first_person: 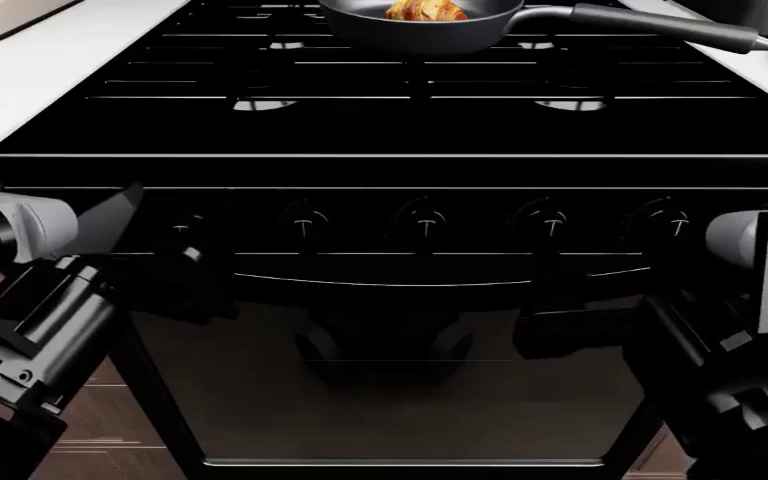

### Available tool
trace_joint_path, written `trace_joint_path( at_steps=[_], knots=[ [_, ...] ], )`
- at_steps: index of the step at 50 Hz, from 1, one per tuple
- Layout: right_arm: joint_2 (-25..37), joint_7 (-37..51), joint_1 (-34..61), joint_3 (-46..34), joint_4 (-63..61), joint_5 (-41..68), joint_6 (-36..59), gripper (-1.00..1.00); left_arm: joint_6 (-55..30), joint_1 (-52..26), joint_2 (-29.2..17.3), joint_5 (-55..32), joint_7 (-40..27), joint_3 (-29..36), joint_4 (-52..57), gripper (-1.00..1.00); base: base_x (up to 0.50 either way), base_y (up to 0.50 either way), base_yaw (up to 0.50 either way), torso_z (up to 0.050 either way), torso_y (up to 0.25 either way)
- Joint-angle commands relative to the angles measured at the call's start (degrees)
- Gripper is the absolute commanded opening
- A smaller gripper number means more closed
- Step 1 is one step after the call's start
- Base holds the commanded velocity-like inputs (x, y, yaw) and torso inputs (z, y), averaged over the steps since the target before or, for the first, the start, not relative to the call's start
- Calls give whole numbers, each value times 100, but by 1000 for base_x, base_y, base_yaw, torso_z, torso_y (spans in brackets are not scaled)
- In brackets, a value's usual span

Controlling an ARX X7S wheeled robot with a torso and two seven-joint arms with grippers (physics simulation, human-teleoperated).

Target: Pick the croissant and place it on the pan. Then turn on the stove to warm the croissant.

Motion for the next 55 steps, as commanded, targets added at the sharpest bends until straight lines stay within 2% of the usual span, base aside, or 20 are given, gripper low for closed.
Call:
trace_joint_path(
  at_steps=[1, 14, 28, 55],
  knots=[
    [-188, -155, -16, -66, 273, -275, 8, 100, 19, 1, 35, 118, 81, 81, -82, 100, 0, 0, 0, 0, 0],
    [-303, -168, 109, -192, 416, -375, 122, 100, 49, 27, 38, 143, 113, 103, -108, 100, 0, 0, 0, 0, 0],
    [-486, -142, 643, -556, 718, -407, 595, 100, 105, 25, 55, 205, 227, 122, -233, 100, 0, 0, 0, 0, 0],
    [-642, -366, 686, -744, 1124, -692, 700, 100, 185, 67, 105, 355, 359, 213, -373, 100, 0, 0, 0, 0, 0]
  ],
)
